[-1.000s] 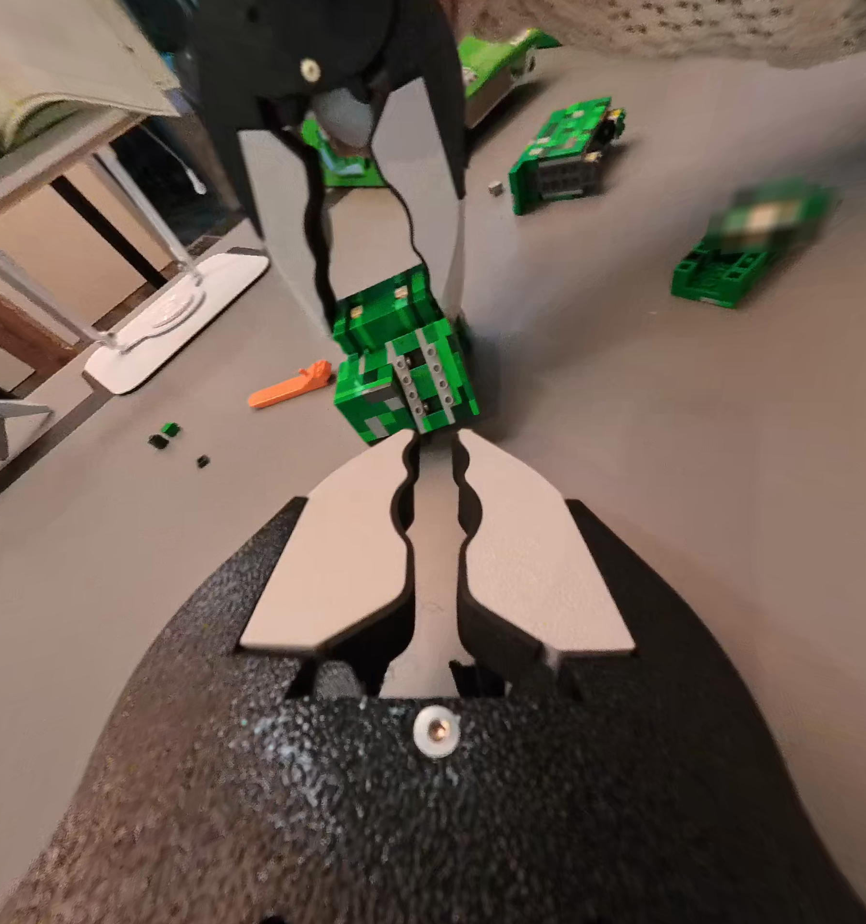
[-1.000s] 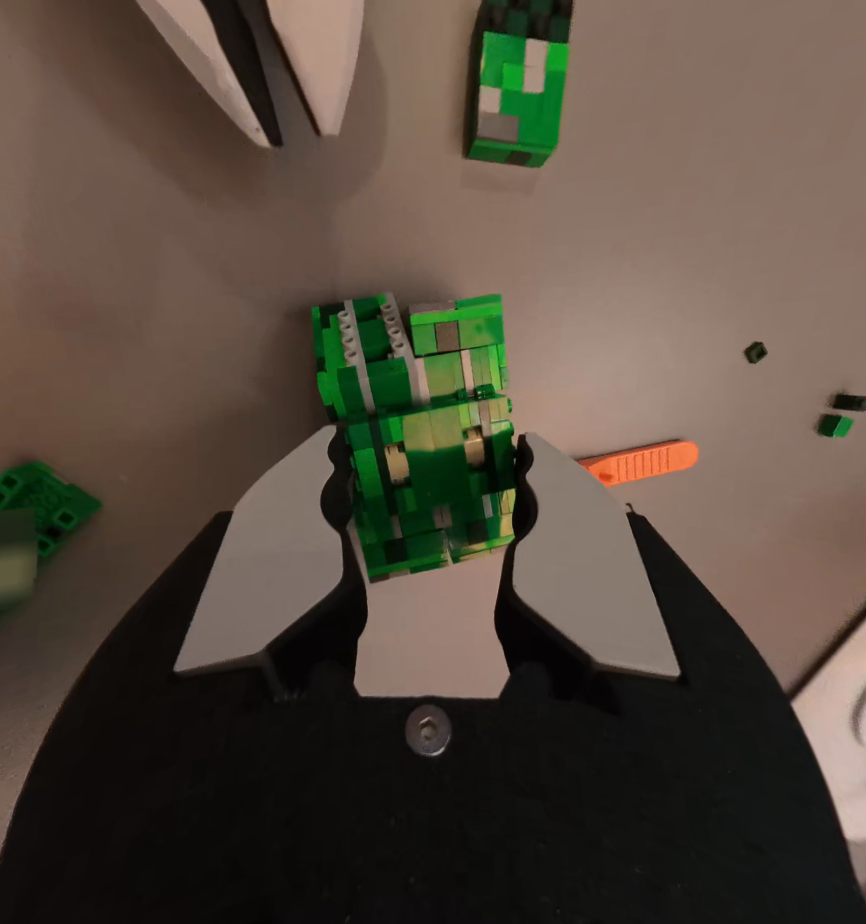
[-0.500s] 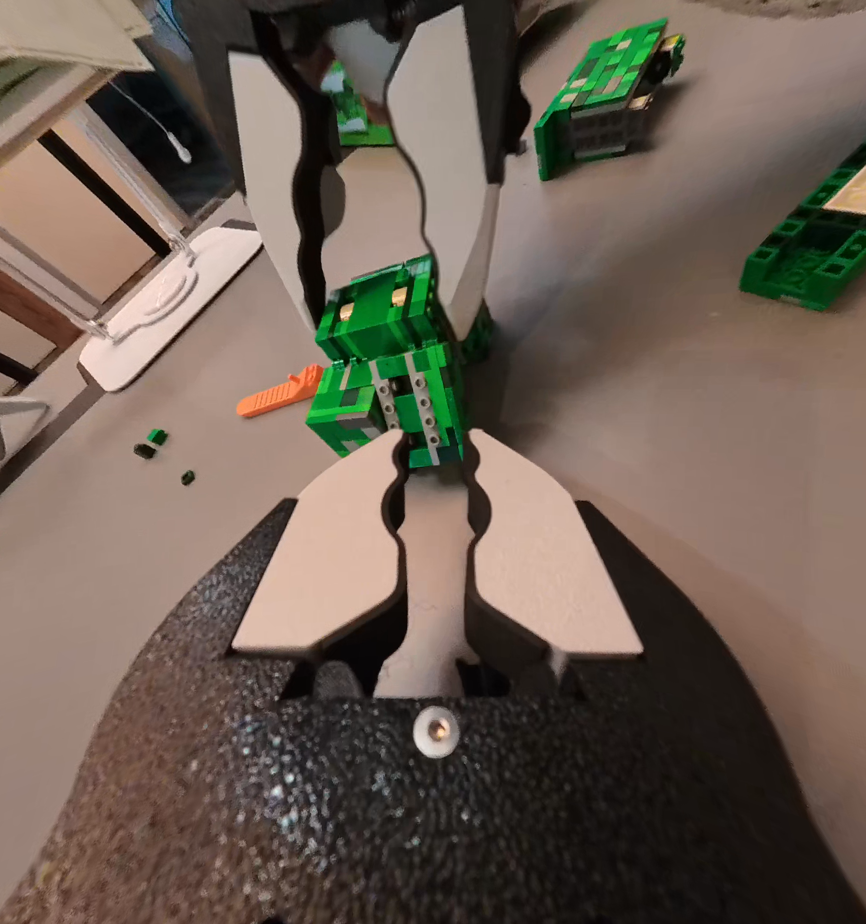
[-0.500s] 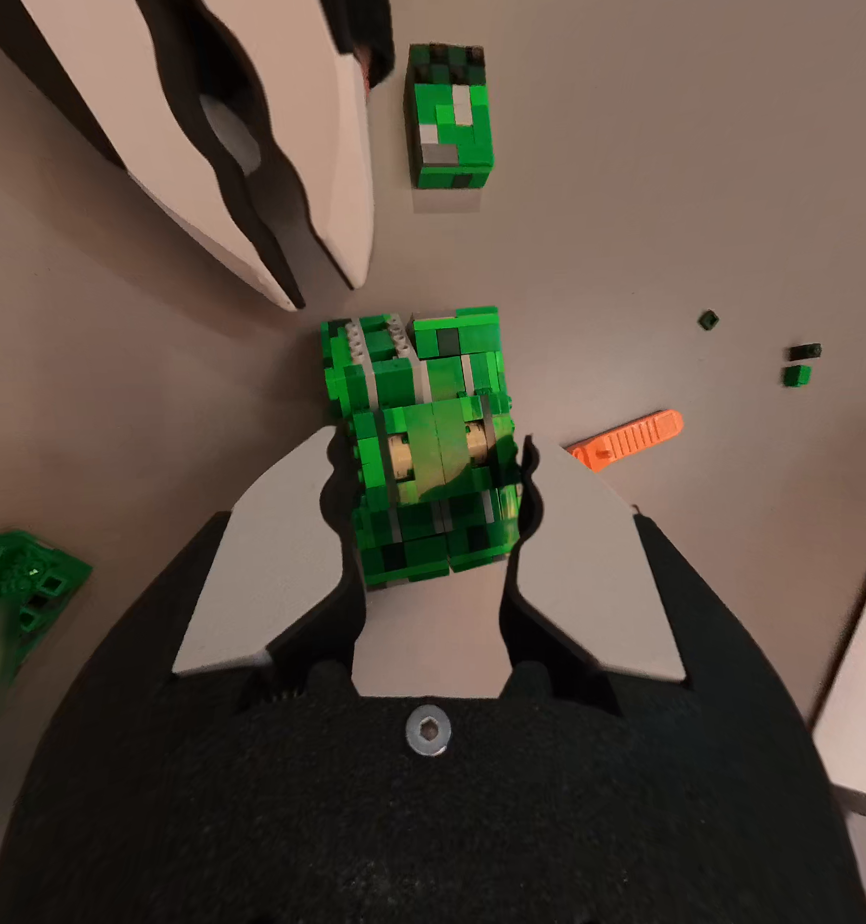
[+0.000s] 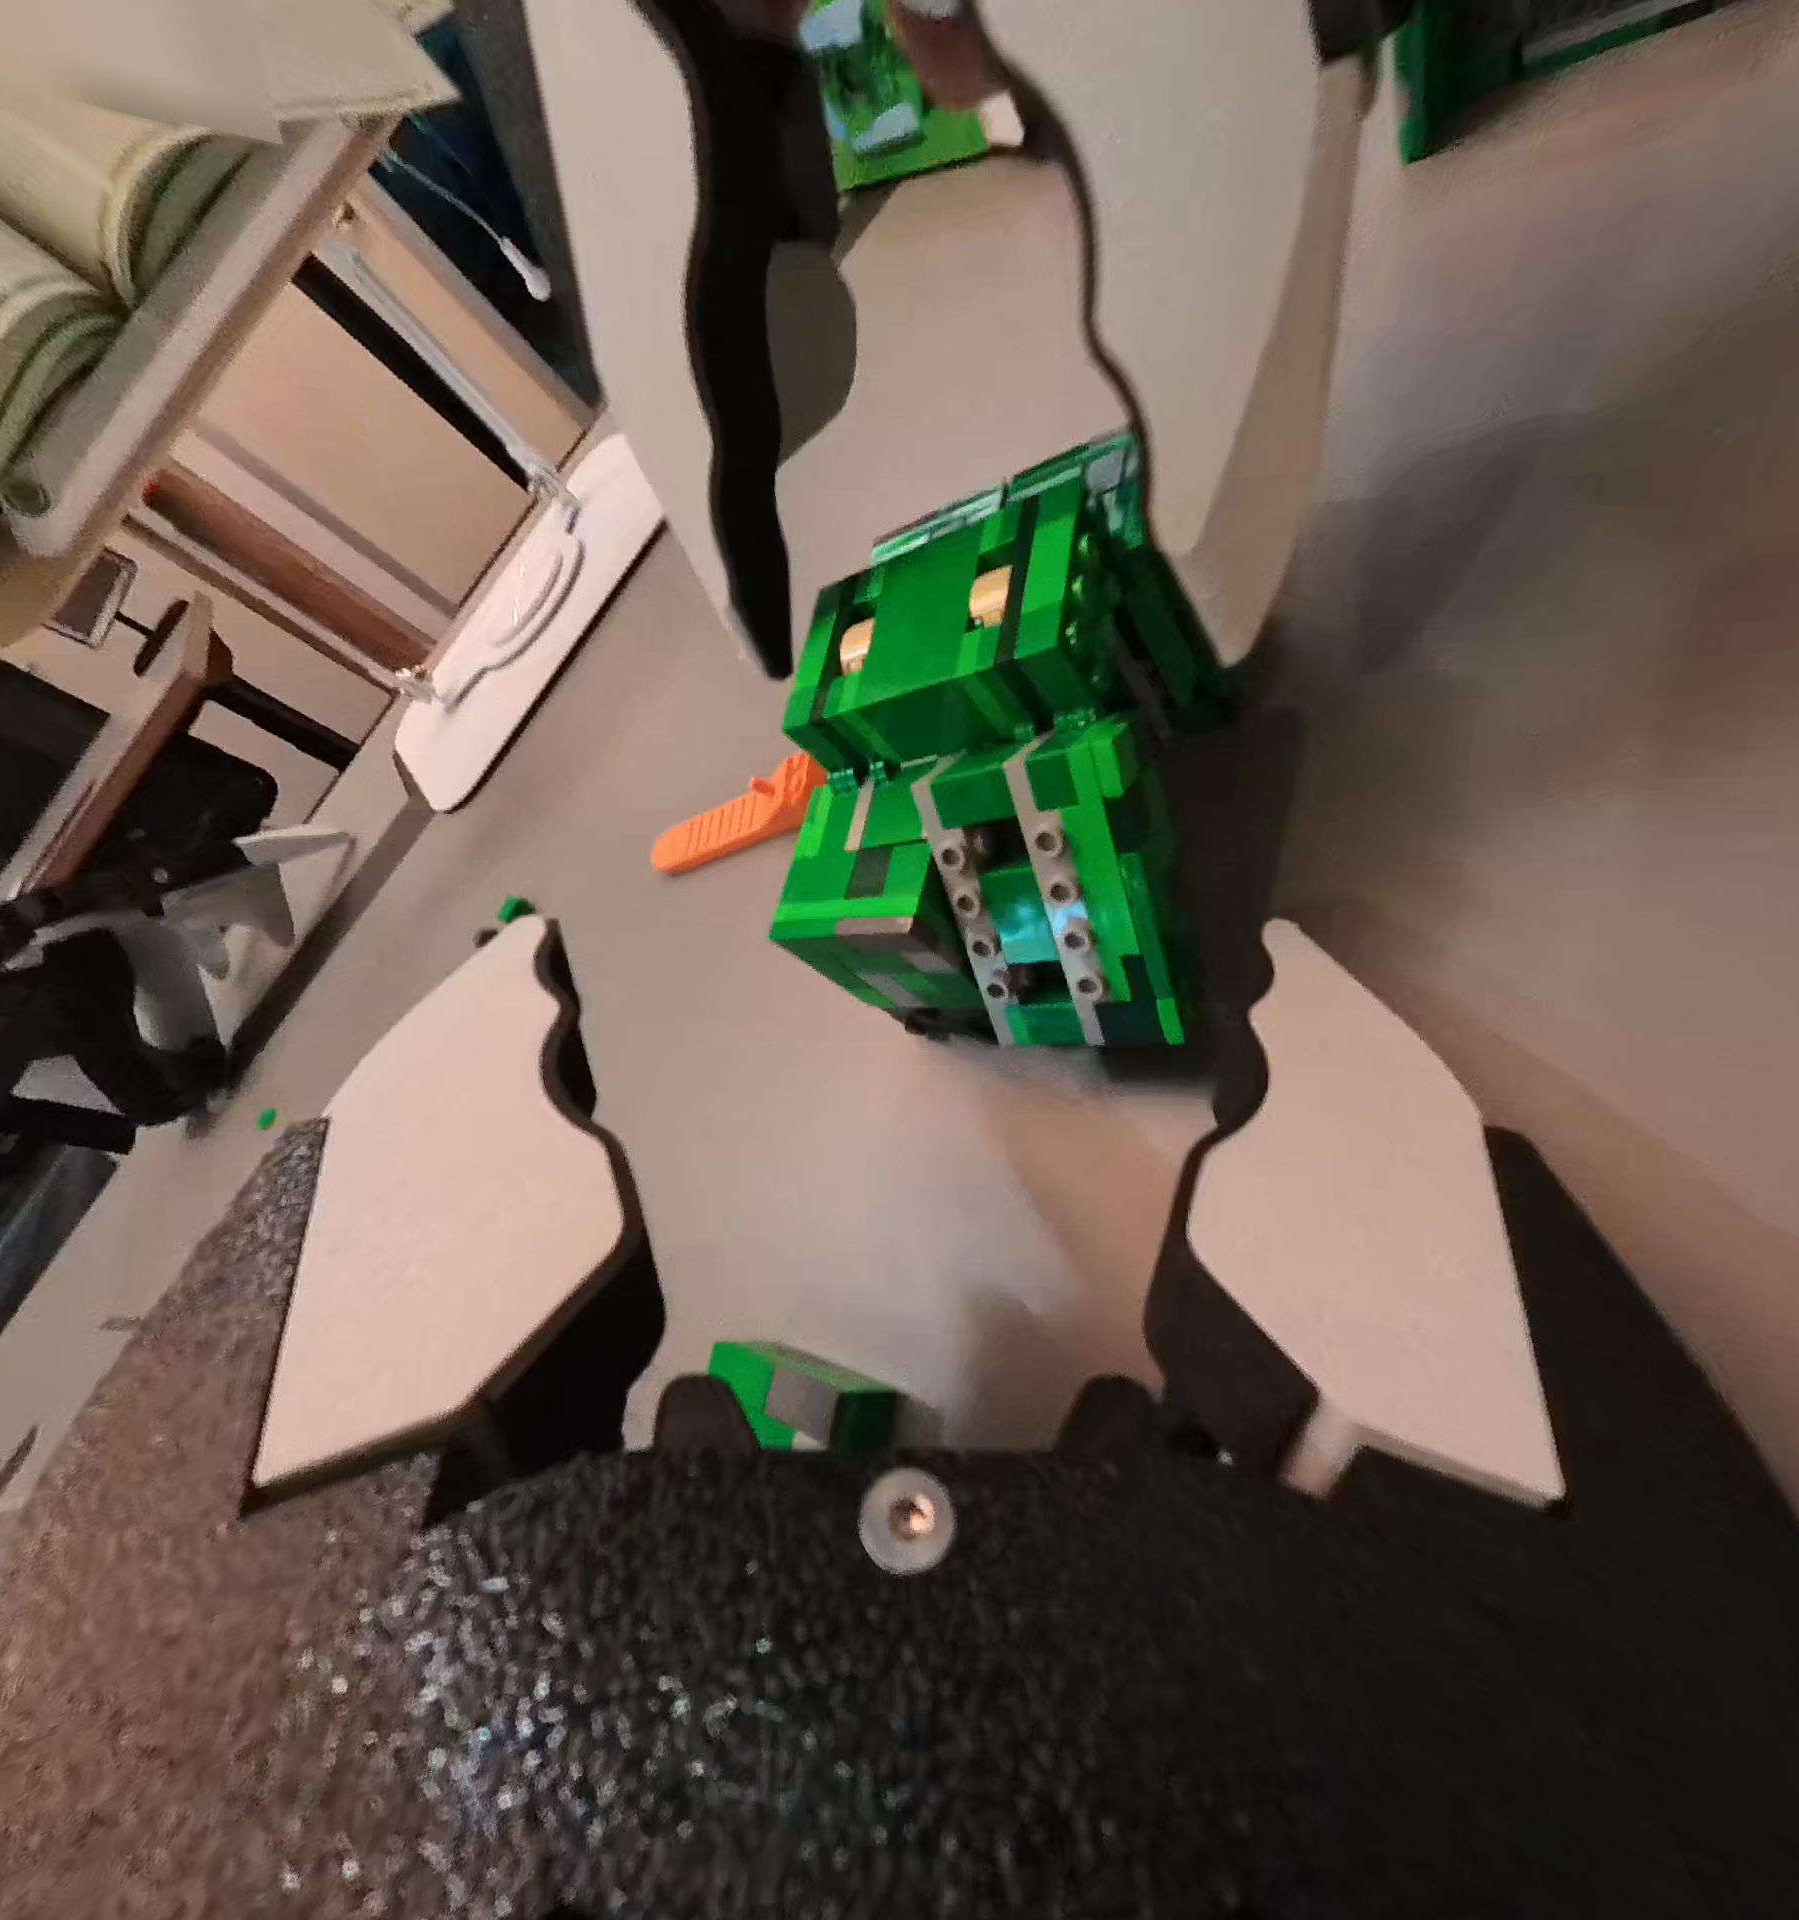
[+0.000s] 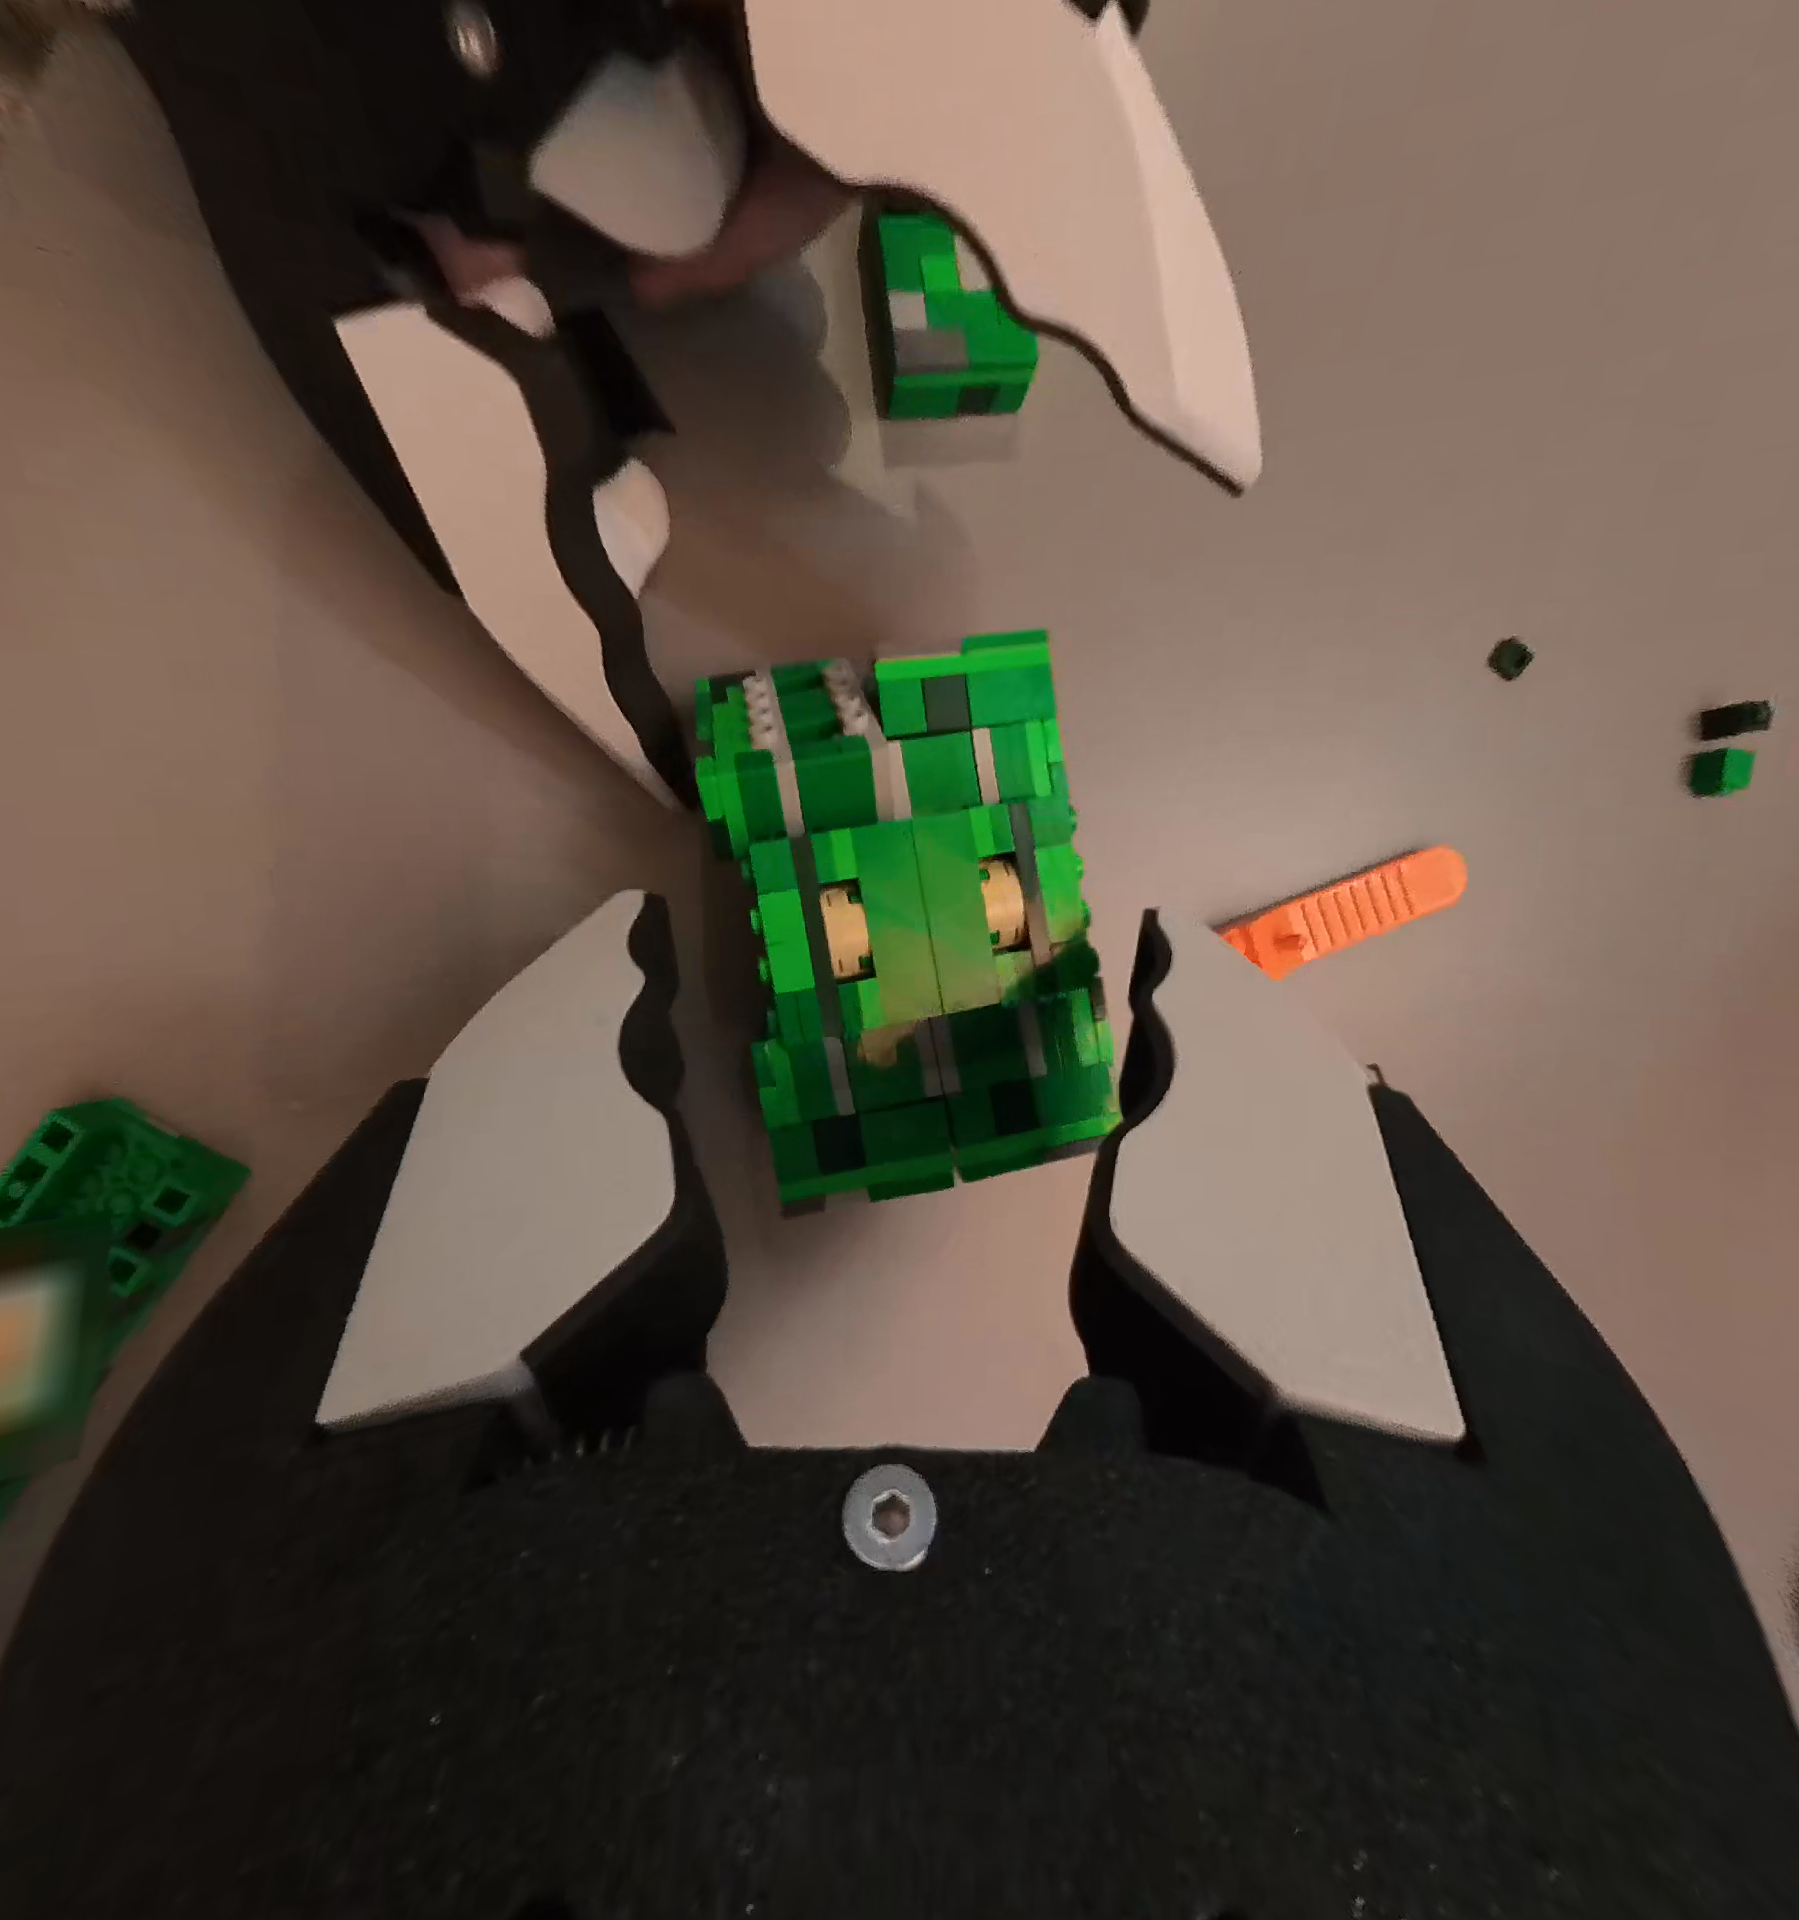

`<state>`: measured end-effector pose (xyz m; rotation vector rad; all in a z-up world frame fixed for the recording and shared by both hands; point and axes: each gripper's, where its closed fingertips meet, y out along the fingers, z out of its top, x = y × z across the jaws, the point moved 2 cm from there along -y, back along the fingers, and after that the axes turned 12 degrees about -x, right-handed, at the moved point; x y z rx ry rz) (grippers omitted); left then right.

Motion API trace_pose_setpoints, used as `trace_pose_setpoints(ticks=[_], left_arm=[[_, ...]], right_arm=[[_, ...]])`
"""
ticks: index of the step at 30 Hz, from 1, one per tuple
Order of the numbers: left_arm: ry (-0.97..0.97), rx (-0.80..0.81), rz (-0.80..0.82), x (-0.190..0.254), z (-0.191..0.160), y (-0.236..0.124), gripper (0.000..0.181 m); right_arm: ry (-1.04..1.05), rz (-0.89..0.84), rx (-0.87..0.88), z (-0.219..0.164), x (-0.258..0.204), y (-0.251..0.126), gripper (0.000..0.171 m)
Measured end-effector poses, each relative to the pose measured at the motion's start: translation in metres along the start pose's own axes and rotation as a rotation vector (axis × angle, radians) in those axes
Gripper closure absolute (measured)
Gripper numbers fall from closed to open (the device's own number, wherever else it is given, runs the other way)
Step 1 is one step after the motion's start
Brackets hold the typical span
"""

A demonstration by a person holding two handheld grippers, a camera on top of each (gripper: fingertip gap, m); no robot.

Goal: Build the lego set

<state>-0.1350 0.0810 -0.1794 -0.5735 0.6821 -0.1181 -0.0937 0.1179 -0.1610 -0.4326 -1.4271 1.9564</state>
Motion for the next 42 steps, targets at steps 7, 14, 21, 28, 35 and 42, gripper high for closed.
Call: trace_pose_setpoints(ticks=[7, 14, 21, 28, 35, 42], left_arm=[[0.063, -0.019, 0.085, -0.004, 0.002, 0.001, 0.065], [0.110, -0.002, 0.191, -0.008, 0.001, -0.010, 0.065], [-0.039, 0.056, 0.162, -0.016, 0.000, -0.023, 0.067], [0.011, -0.009, 0.163, -0.007, 0.004, -0.009, 0.047], [0.193, -0.097, 0.402, -0.014, 0.010, -0.004, 0.057], [0.303, -0.090, 0.523, -0.018, 0.012, -0.018, 0.054]], right_arm=[[0.005, 0.076, -0.079, -0.001, 0.005, 0.007, 0.105], [0.027, 0.066, -0.087, 0.001, 0.004, 0.008, 0.105], [0.031, 0.063, -0.092, 0.001, 0.005, 0.008, 0.105], [0.078, 0.066, -0.103, 0.001, 0.004, 0.008, 0.105], [0.116, 0.061, -0.103, 0.002, 0.004, 0.008, 0.105], [0.111, 0.042, -0.131, 0.003, 0.003, 0.008, 0.105]])
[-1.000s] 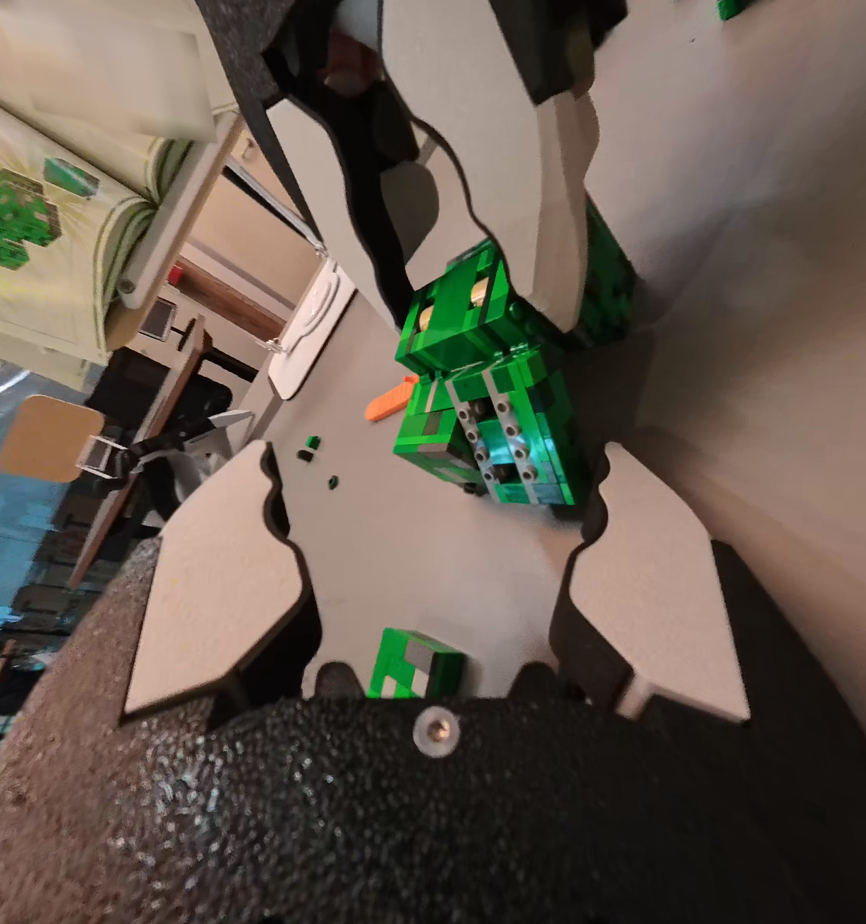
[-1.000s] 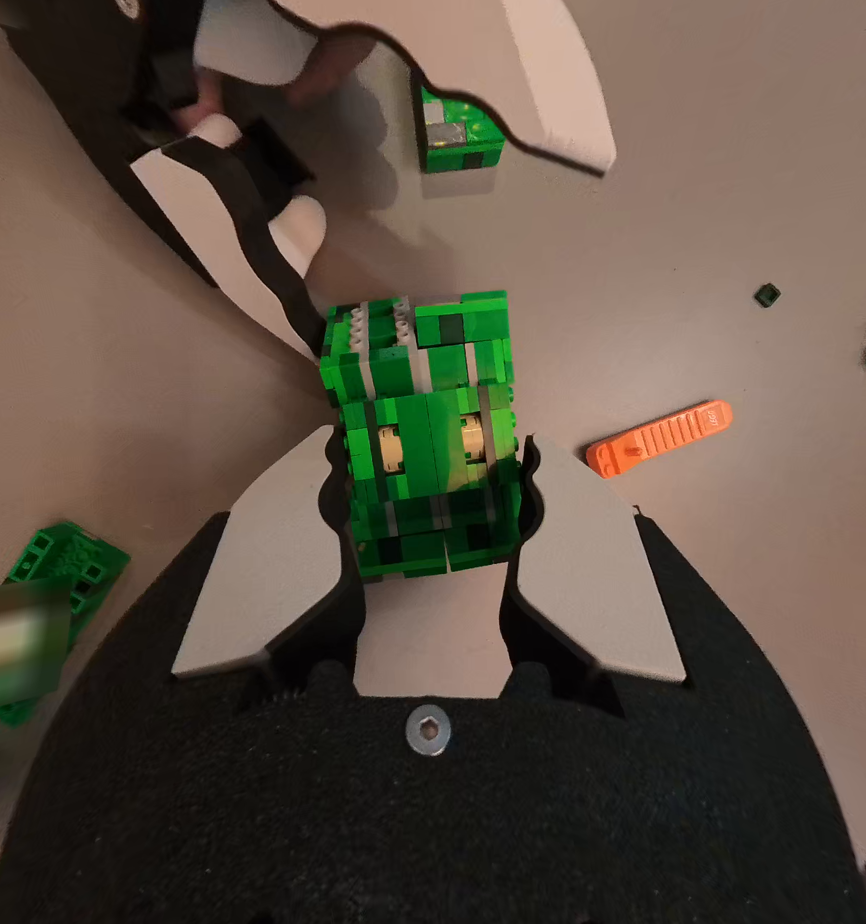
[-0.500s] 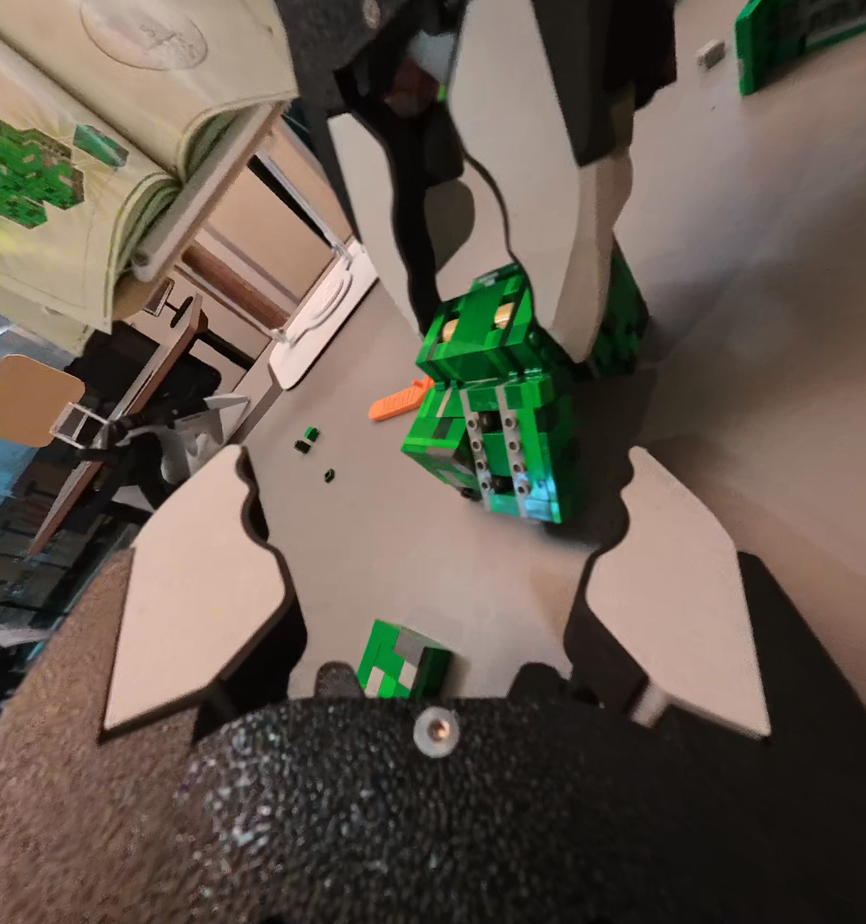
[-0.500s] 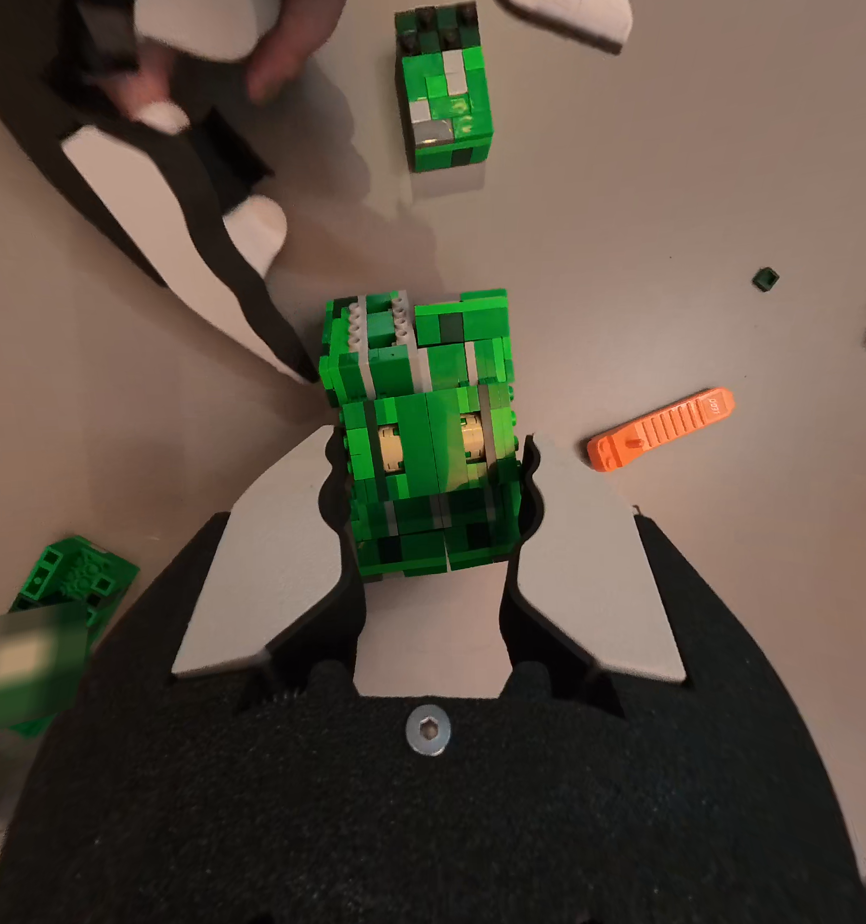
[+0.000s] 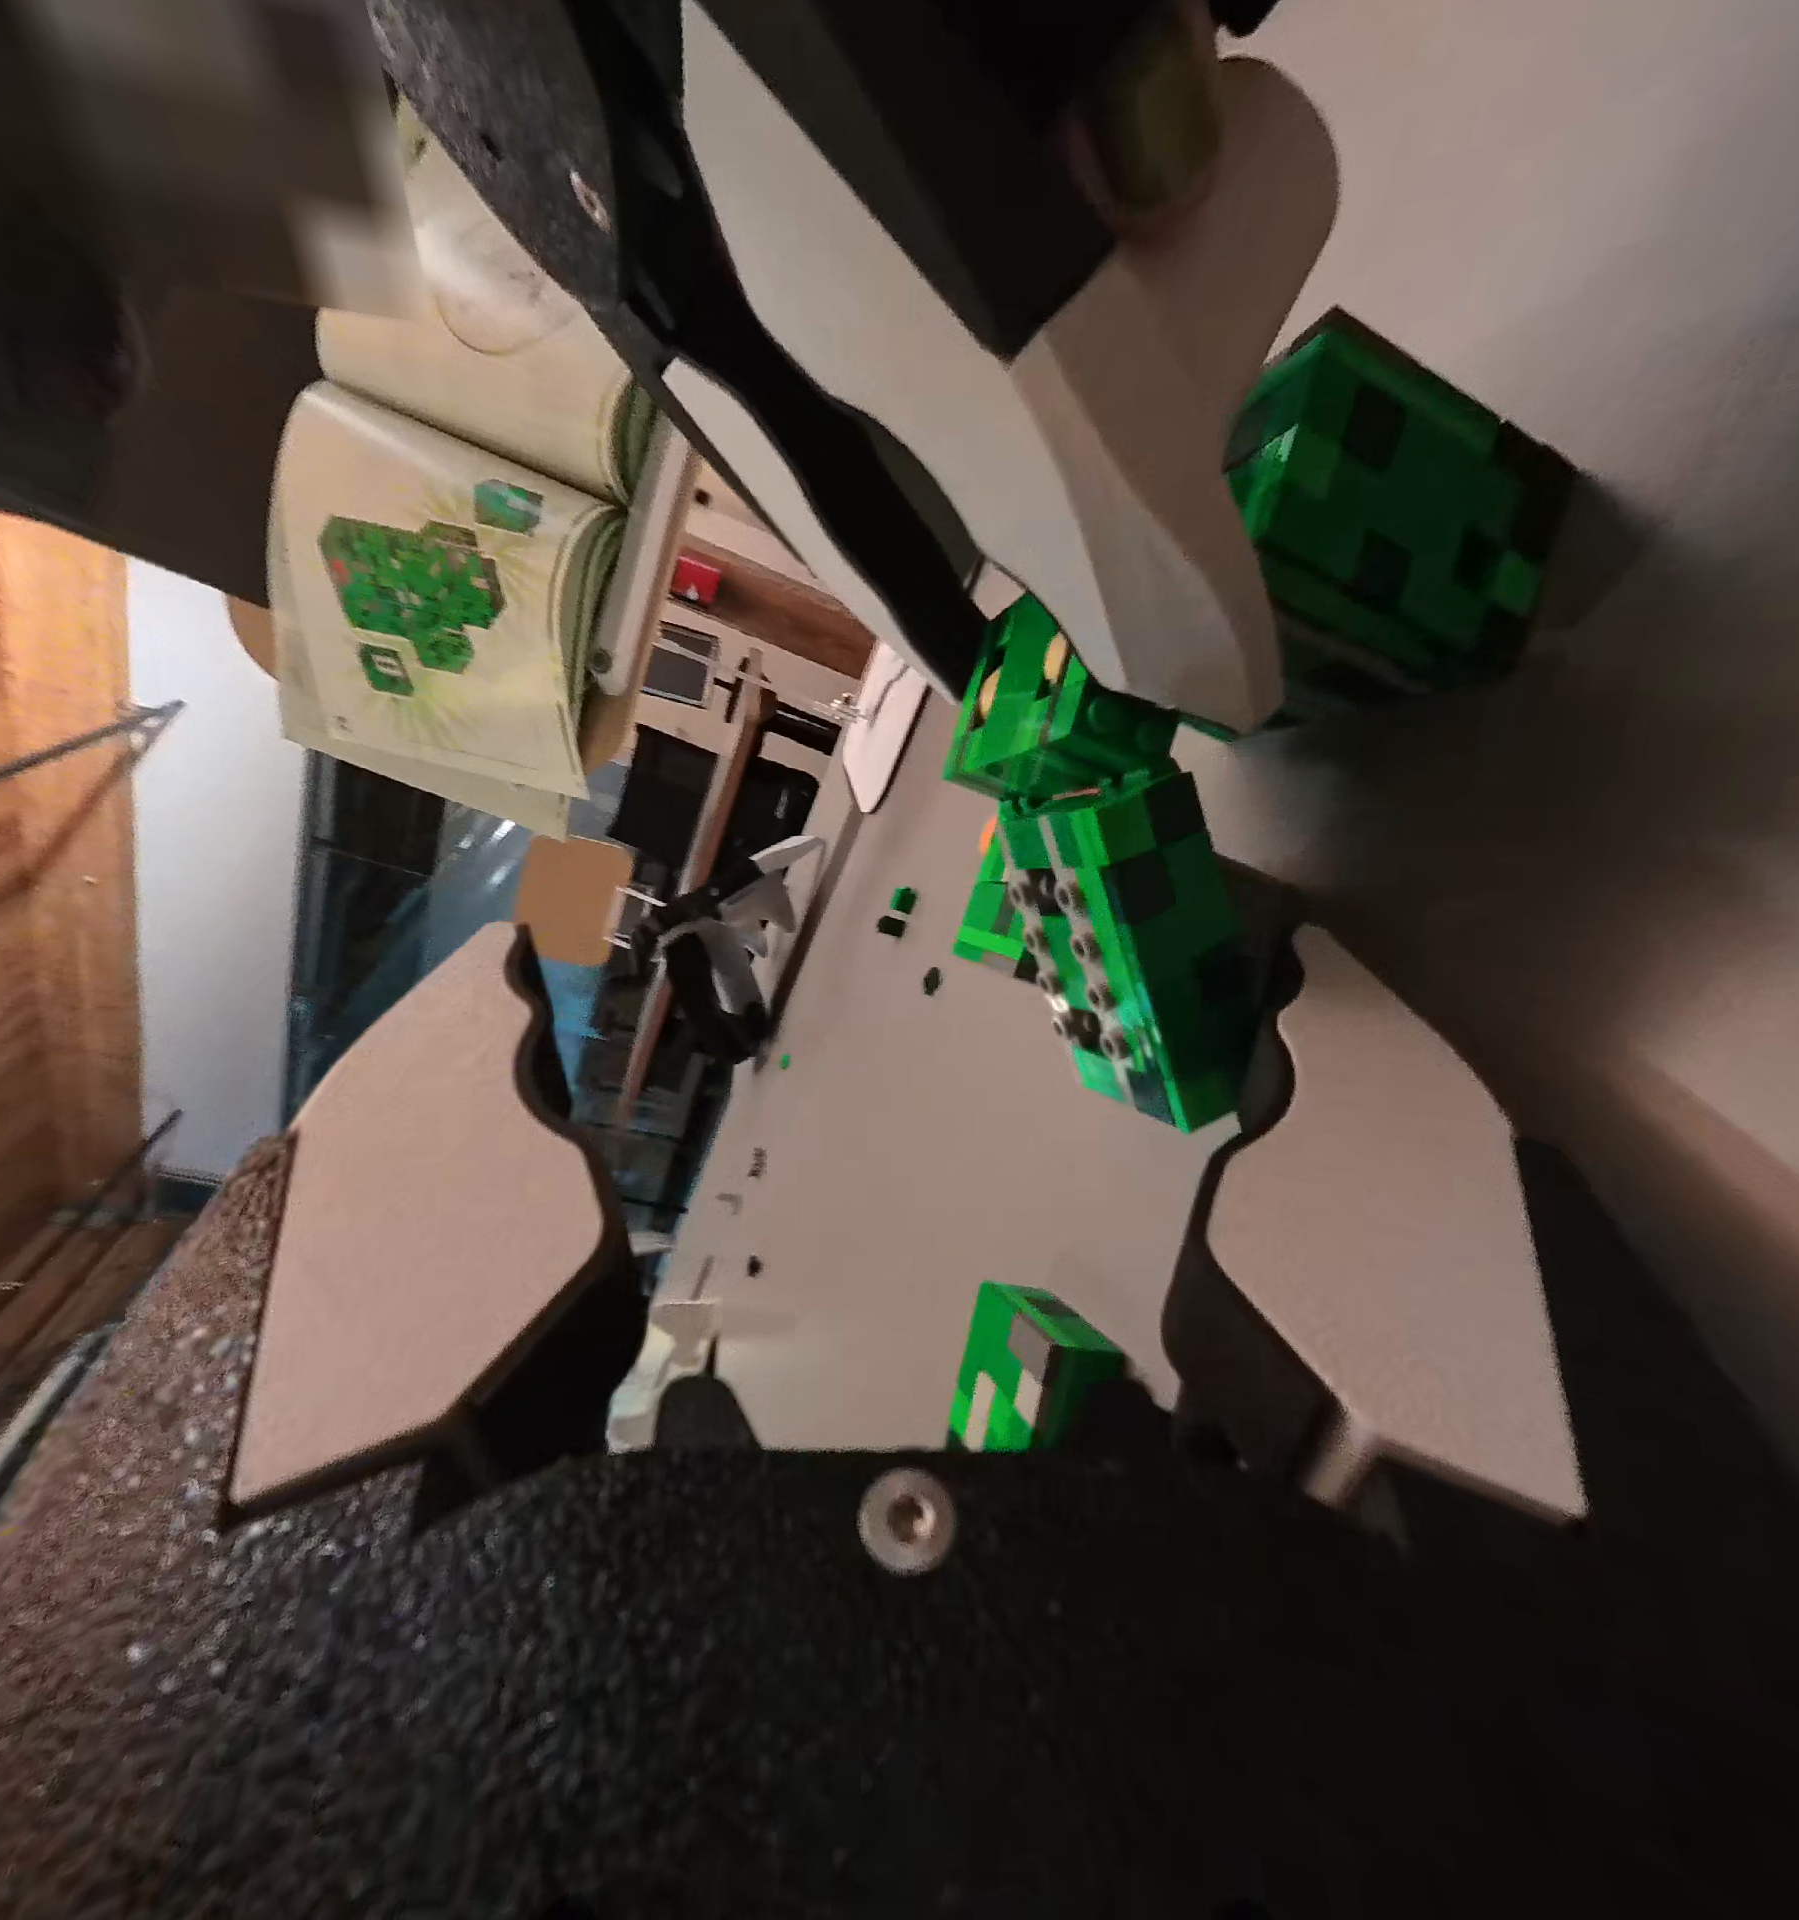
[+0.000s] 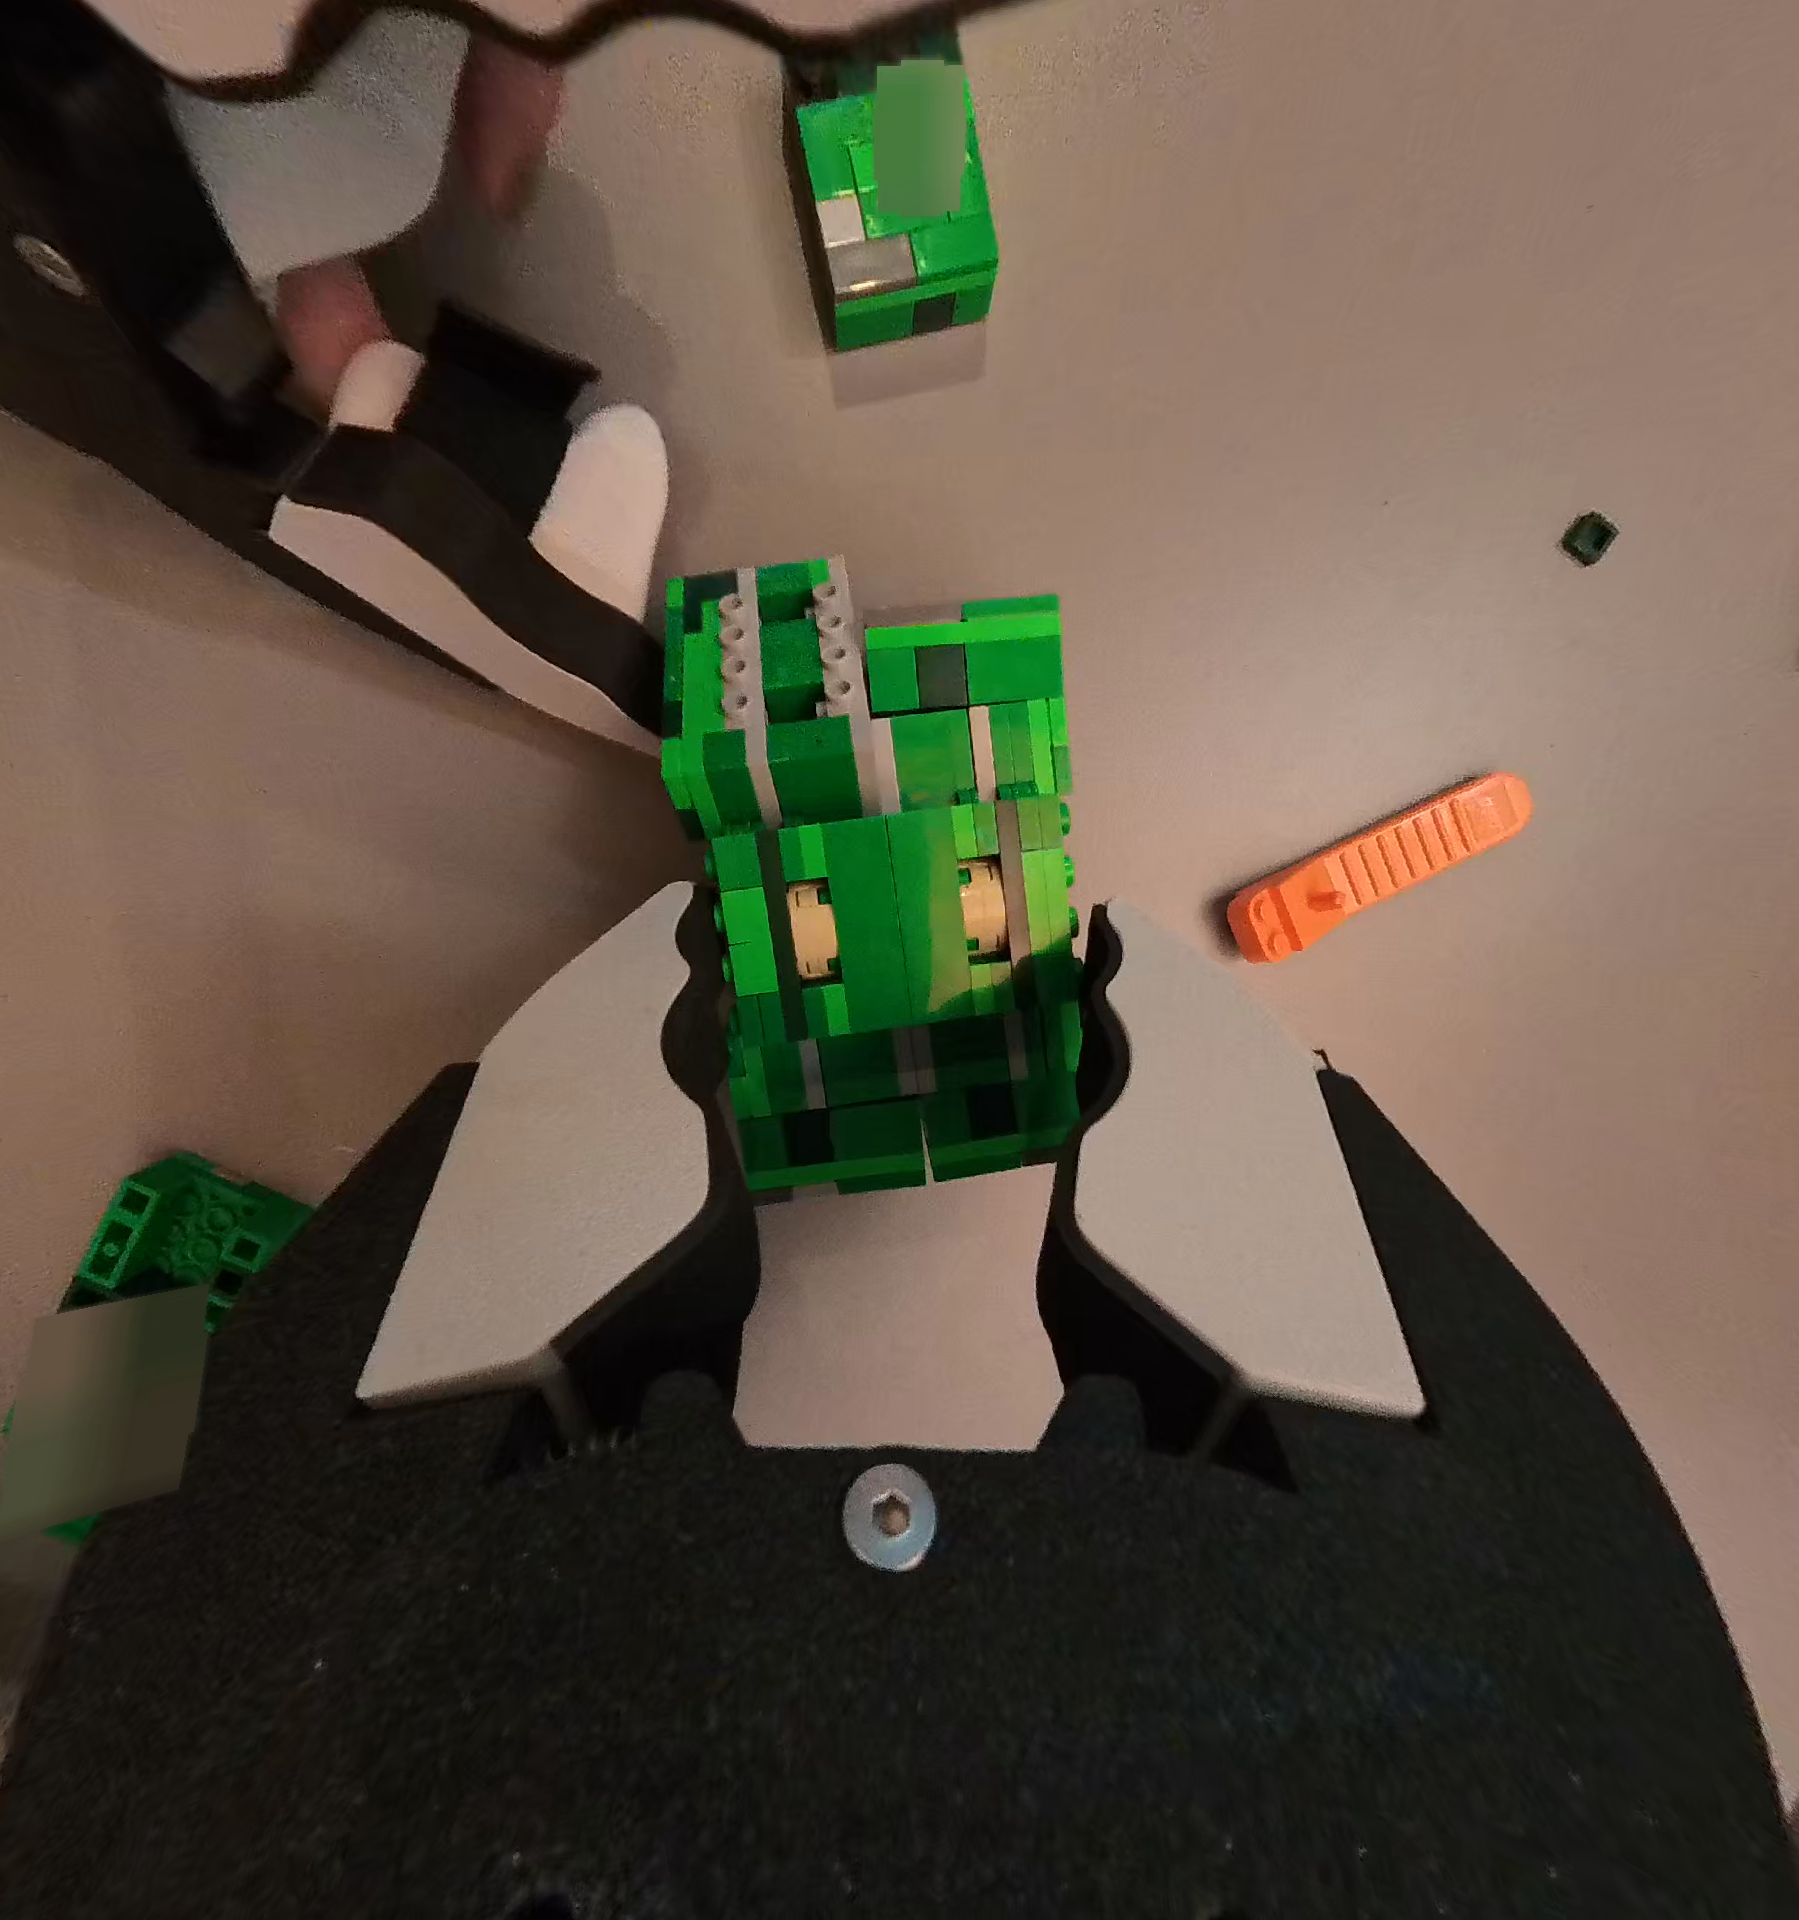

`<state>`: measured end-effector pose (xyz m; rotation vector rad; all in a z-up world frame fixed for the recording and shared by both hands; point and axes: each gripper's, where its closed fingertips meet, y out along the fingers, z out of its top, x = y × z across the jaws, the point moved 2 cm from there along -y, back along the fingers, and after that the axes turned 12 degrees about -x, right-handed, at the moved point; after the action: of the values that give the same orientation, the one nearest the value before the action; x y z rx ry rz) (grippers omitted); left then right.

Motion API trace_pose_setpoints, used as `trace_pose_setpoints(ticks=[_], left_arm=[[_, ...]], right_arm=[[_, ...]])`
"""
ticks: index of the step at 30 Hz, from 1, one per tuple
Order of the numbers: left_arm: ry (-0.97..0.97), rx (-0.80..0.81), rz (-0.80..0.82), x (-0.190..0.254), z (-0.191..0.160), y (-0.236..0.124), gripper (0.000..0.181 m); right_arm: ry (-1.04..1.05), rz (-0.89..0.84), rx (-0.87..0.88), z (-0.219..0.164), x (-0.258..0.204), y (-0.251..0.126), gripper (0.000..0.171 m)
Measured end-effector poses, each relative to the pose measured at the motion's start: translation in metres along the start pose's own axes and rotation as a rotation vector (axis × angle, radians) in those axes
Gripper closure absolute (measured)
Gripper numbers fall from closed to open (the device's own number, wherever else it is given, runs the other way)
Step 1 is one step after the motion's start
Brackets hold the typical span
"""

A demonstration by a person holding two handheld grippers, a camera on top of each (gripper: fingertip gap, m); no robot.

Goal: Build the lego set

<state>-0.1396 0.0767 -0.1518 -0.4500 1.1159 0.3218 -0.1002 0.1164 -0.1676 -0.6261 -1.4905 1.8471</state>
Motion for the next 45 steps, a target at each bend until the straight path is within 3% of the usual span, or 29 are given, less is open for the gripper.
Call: trace_pose_setpoints(ticks=[12, 20, 24, 28, 30, 34, 40, 45], left_arm=[[0.140, 0.066, 0.091, -0.025, 0.009, -0.011, 0.053], [0.214, 0.093, -0.020, -0.023, 0.011, -0.011, 0.053], [0.076, 0.124, -0.173, -0.028, -0.019, -0.030, 0.068], [-0.080, 0.118, -0.576, -0.009, -0.071, -0.045, 0.087], [-0.164, 0.094, -0.686, -0.005, -0.092, -0.041, 0.091], [-0.327, 0.045, -0.801, -0.008, -0.103, -0.028, 0.101], [-0.339, -0.092, -0.917, 0.009, -0.114, -0.008, 0.100], [-0.342, -0.076, -0.941, 0.013, -0.111, -0.007, 0.126]], right_arm=[[0.002, -0.011, -0.001, 0.000, 0.001, 0.001, 0.105], [-0.003, -0.029, -0.016, 0.000, 0.001, 0.001, 0.105], [0.000, -0.032, -0.008, 0.000, 0.001, 0.002, 0.105], [-0.002, -0.036, -0.008, 0.000, 0.001, 0.002, 0.105], [-0.004, -0.039, -0.007, 0.000, 0.001, 0.002, 0.105], [-0.003, -0.040, 0.002, 0.001, 0.001, 0.002, 0.105], [-0.015, -0.087, 0.030, -0.001, 0.000, 0.000, 0.104], [0.005, -0.120, 0.136, -0.003, -0.005, -0.014, 0.102]])
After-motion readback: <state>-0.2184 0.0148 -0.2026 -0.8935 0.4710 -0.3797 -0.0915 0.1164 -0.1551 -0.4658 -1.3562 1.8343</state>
